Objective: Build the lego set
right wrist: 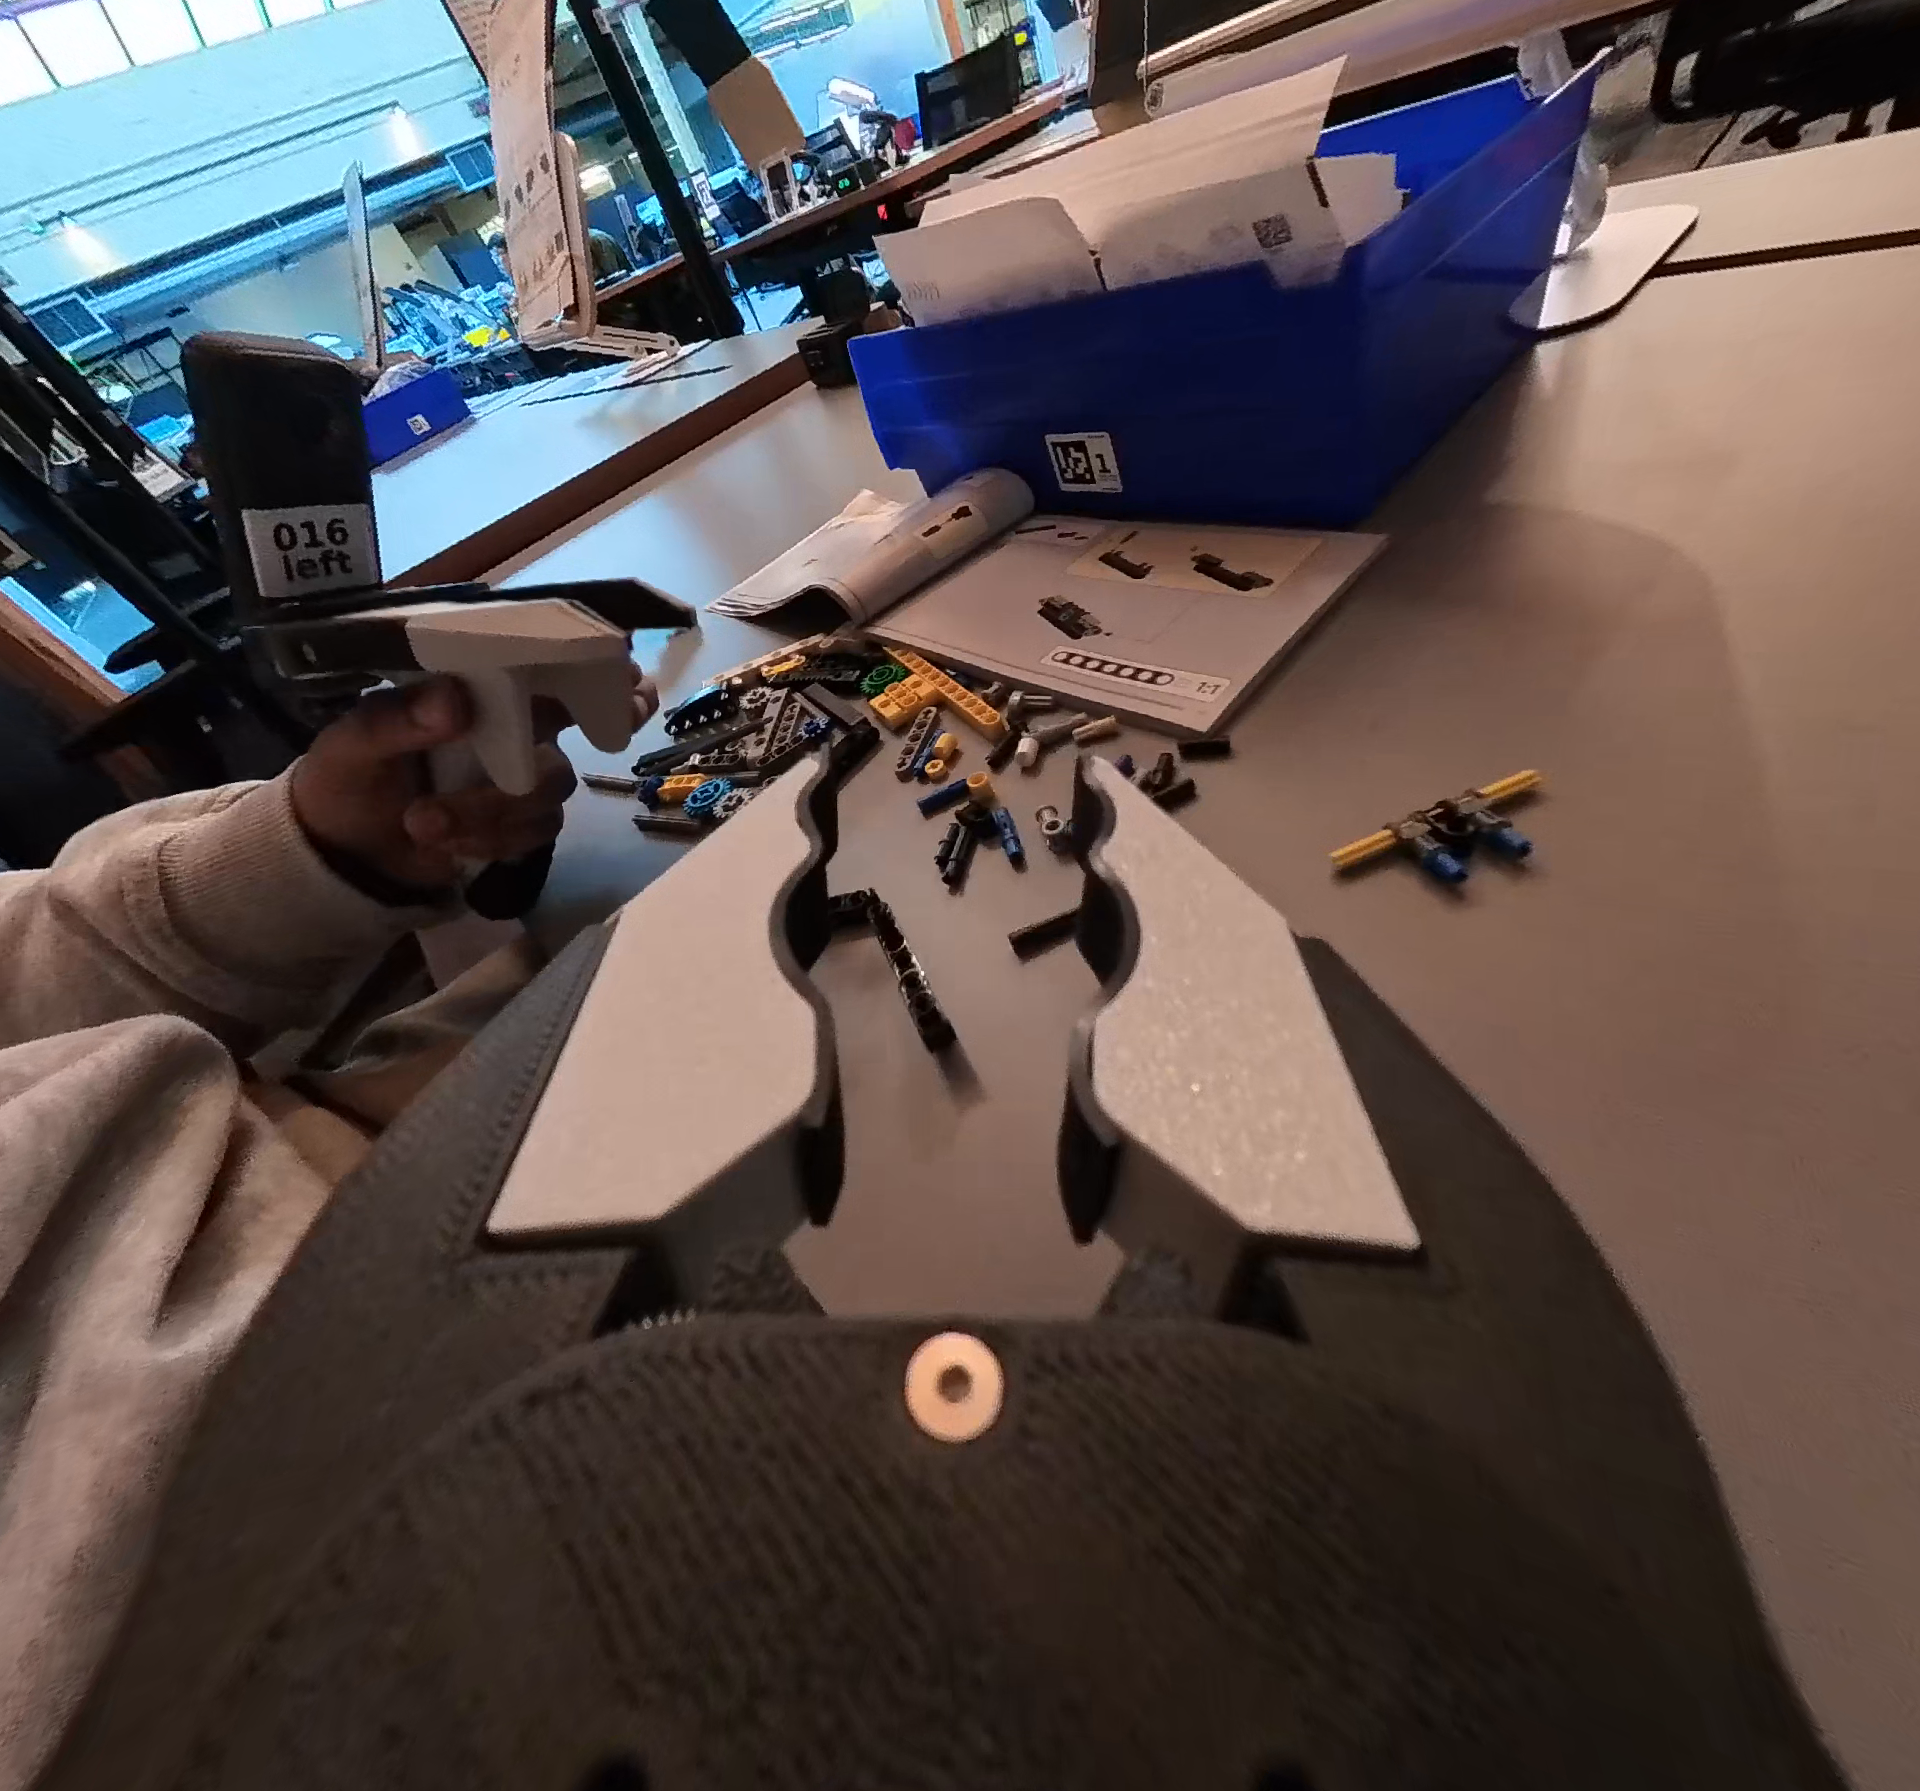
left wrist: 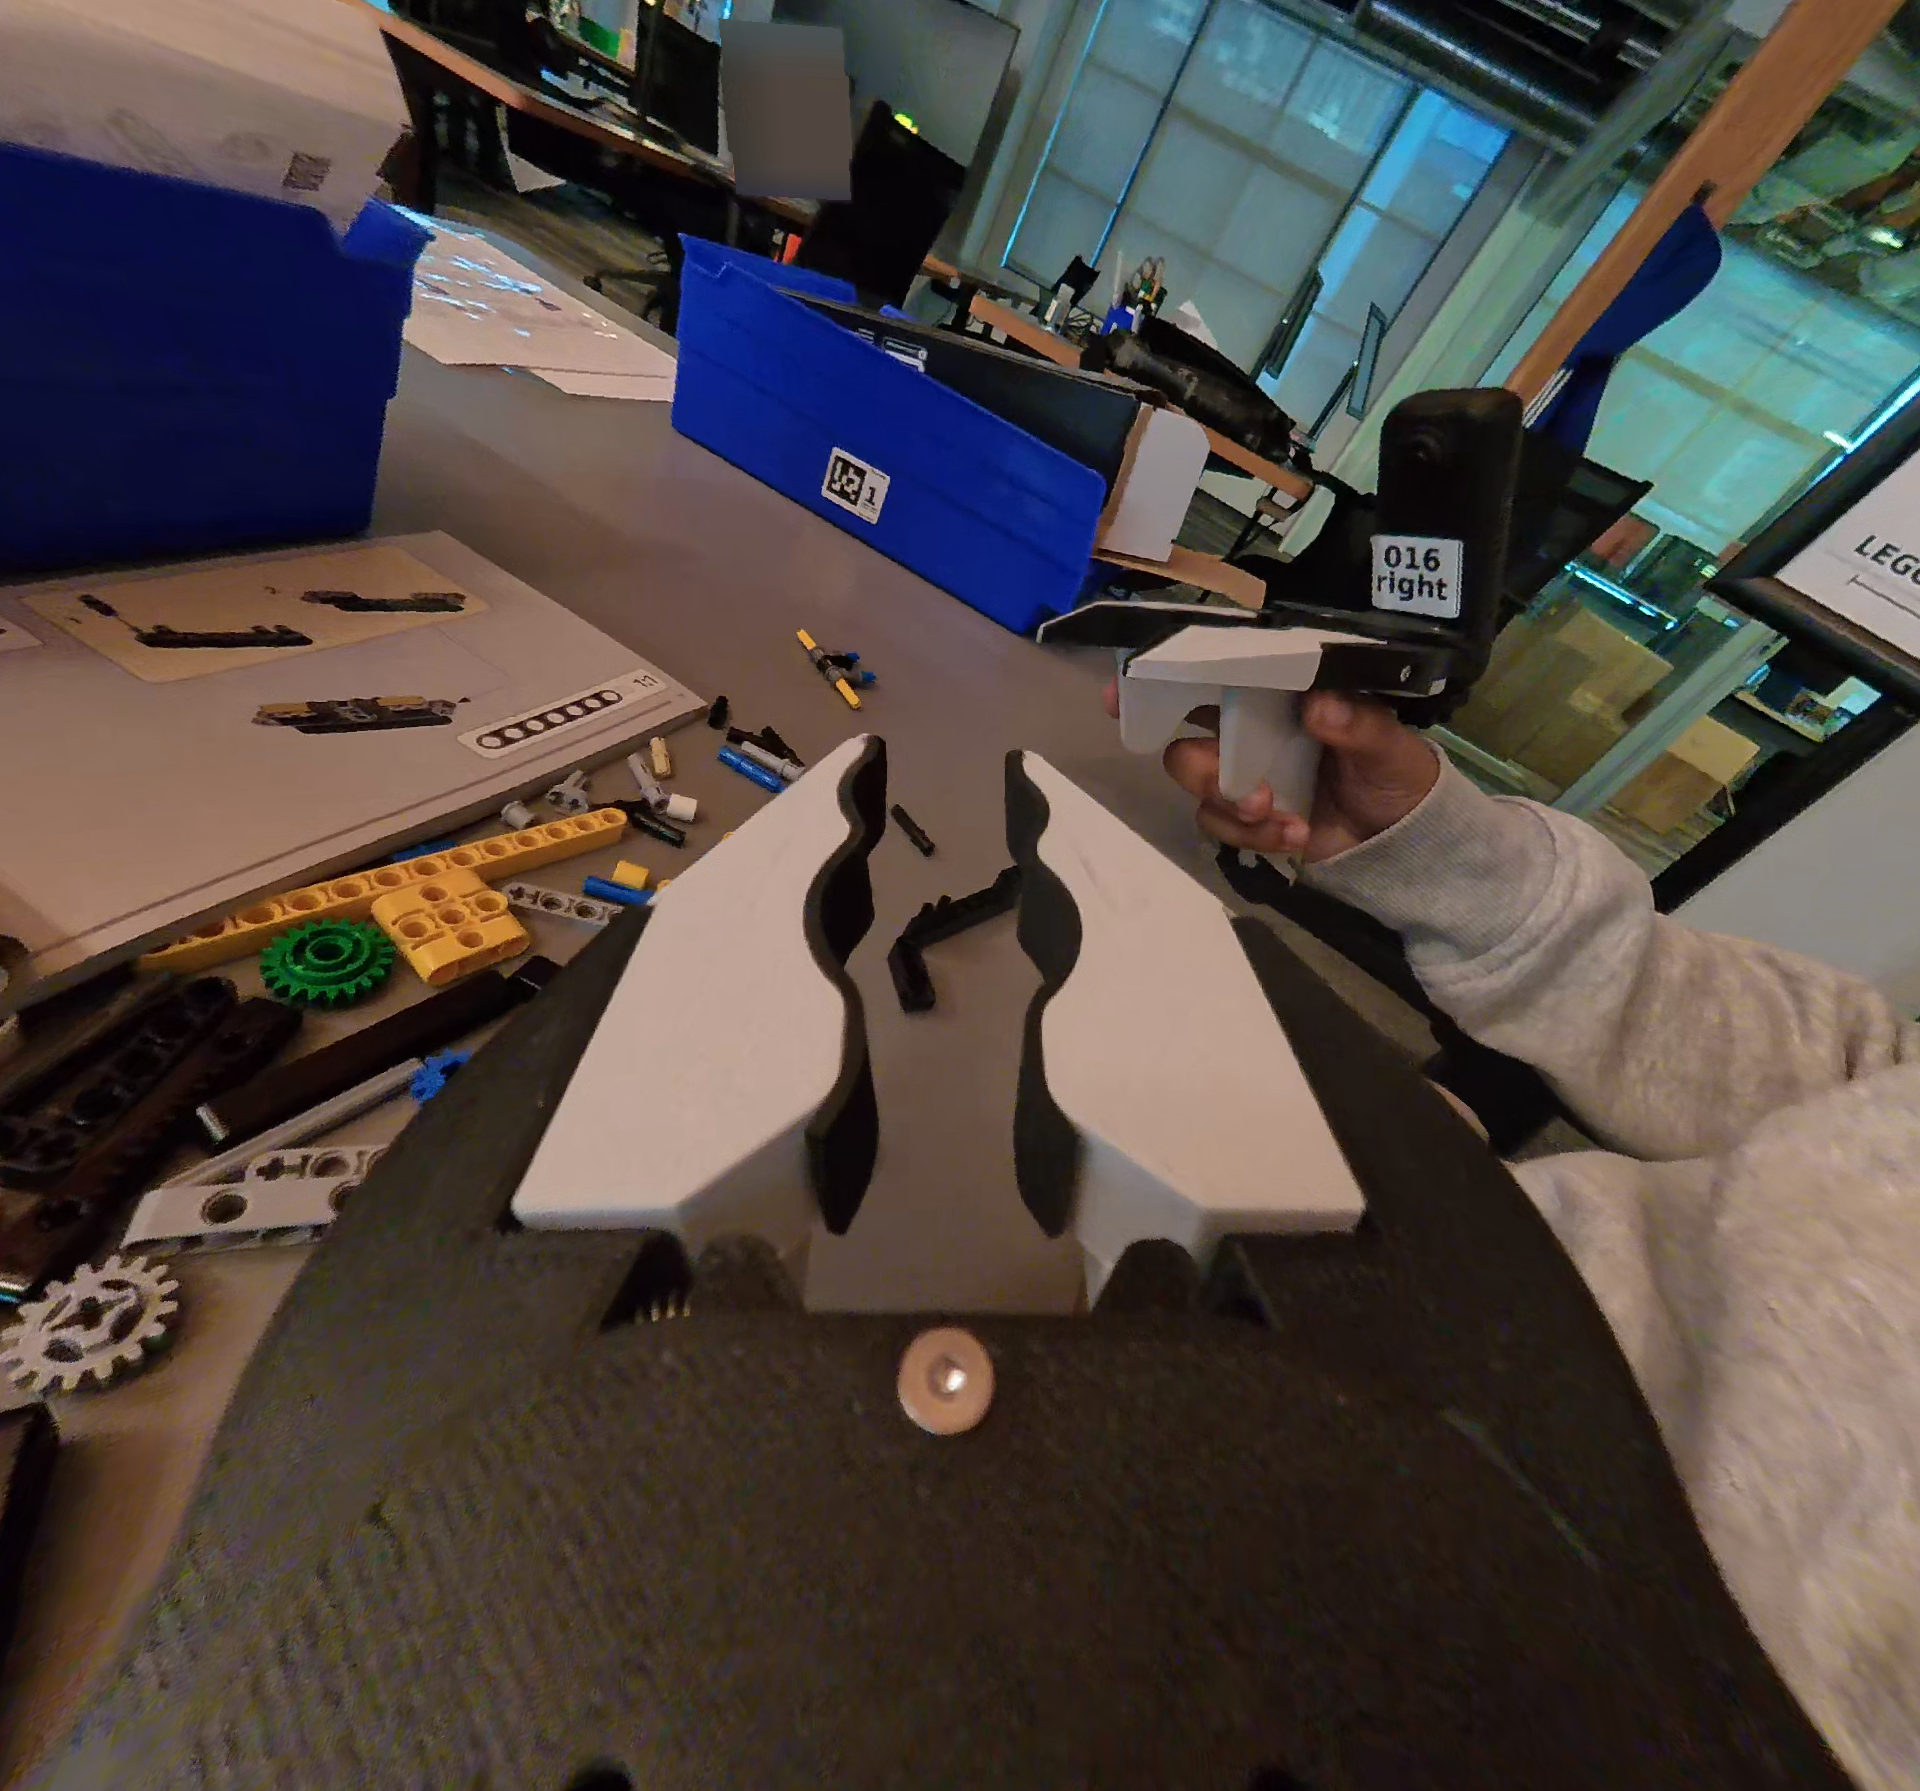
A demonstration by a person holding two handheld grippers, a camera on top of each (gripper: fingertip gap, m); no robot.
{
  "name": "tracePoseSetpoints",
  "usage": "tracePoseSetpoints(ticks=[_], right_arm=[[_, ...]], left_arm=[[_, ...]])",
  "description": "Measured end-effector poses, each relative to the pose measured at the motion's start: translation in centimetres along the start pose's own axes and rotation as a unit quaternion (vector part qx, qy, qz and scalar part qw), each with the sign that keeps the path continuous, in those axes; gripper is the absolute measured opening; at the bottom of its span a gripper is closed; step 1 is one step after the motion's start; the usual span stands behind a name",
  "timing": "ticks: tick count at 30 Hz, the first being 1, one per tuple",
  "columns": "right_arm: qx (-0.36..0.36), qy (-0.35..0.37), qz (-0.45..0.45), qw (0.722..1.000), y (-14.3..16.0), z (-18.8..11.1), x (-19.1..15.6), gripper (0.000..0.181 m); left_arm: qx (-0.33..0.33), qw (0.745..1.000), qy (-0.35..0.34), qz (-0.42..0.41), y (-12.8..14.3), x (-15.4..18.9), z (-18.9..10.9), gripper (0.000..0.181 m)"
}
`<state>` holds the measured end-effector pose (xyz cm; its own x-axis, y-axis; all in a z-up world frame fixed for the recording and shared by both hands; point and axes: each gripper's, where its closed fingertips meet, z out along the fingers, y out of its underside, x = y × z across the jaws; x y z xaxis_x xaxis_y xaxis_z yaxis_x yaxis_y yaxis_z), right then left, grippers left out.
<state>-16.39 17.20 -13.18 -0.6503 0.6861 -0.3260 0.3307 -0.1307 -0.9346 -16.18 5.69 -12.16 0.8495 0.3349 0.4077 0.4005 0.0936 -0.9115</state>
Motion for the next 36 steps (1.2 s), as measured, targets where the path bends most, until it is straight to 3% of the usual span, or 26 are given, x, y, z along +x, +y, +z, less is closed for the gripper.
tracePoseSetpoints(ticks=[1, 18, 31, 36], right_arm=[[-0.001, 0.001, -0.002, 1.000, 0.1, 0.0, 0.0, 0.043], [-0.048, 0.013, -0.131, 0.990, 2.1, 1.5, -1.6, 0.037], [-0.013, -0.034, 0.006, 0.999, 0.8, 0.9, 0.0, 0.041], [-0.017, -0.037, 0.008, 0.999, 0.9, 1.0, 0.0, 0.041]], left_arm=[[0.001, 1.000, -0.001, 0.001, 0.0, 0.0, 0.0, 0.021], [-0.017, 1.000, 0.009, -0.011, 0.5, -0.5, 0.4, 0.029], [-0.021, 0.999, 0.013, -0.032, 0.5, -1.0, 0.4, 0.044], [-0.022, 0.999, 0.017, -0.042, 0.5, -1.1, 0.4, 0.061]])
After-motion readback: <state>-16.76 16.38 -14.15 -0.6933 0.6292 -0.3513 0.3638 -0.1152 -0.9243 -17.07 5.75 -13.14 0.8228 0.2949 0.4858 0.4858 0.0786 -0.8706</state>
